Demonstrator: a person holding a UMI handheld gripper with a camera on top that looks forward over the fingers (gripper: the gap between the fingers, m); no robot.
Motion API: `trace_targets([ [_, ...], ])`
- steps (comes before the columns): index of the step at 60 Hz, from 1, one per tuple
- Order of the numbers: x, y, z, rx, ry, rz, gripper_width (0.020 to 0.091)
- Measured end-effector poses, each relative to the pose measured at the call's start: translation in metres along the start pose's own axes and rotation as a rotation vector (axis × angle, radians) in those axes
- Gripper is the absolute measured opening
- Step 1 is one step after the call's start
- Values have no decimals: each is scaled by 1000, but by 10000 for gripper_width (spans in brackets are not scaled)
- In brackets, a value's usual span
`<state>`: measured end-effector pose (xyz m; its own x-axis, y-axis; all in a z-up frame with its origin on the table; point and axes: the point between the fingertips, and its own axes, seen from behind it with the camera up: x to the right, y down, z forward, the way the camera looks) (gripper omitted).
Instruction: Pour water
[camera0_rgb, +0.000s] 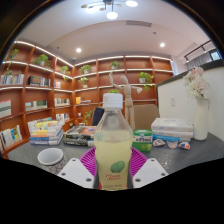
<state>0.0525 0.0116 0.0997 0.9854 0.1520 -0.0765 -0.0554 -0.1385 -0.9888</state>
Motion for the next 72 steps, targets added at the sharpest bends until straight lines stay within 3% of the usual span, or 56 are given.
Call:
trace_targets([
  [6,-1,2,2,-3,7,-26,387],
  [18,-1,3,-2,18,41,-42,515],
  [25,4,12,-13,-37,81,-11,757],
  [30,9,12,-32,-39,113,6,859],
  [45,13,23,-97,-97,185,34,854],
  [72,8,-15,-158,-21,233,-44,856],
])
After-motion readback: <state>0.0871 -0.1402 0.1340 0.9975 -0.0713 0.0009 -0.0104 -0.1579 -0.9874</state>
